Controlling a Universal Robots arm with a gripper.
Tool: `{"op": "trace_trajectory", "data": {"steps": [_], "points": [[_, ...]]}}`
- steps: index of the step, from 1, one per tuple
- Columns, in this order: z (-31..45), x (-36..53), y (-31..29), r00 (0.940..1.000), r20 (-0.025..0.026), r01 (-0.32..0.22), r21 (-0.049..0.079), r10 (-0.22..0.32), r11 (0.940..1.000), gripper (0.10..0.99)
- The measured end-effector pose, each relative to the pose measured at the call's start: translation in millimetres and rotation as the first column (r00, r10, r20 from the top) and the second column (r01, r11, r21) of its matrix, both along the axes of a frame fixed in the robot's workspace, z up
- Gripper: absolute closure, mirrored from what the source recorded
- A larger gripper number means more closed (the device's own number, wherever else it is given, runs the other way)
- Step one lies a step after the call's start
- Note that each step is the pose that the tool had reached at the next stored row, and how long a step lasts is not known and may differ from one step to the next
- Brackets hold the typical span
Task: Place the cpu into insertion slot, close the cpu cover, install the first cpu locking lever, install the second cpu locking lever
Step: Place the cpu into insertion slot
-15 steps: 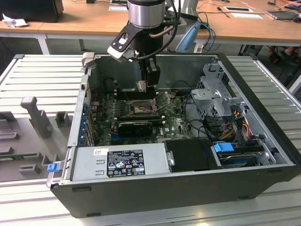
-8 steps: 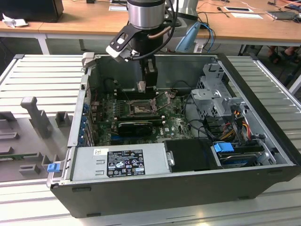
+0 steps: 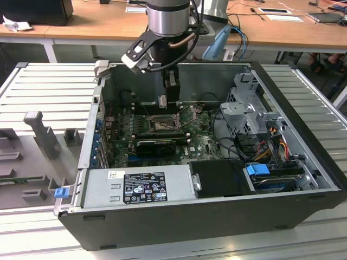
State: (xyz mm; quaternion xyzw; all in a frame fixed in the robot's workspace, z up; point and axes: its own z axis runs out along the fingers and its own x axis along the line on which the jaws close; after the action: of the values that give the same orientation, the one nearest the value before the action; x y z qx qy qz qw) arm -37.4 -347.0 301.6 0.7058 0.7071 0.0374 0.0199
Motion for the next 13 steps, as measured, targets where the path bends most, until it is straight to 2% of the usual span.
{"op": "trace_trajectory", "data": {"steps": [13], "points": [[-8.0,0.0,0.0,1.0,0.0,0.0,0.0,0.0,1.0,0.549]]}}
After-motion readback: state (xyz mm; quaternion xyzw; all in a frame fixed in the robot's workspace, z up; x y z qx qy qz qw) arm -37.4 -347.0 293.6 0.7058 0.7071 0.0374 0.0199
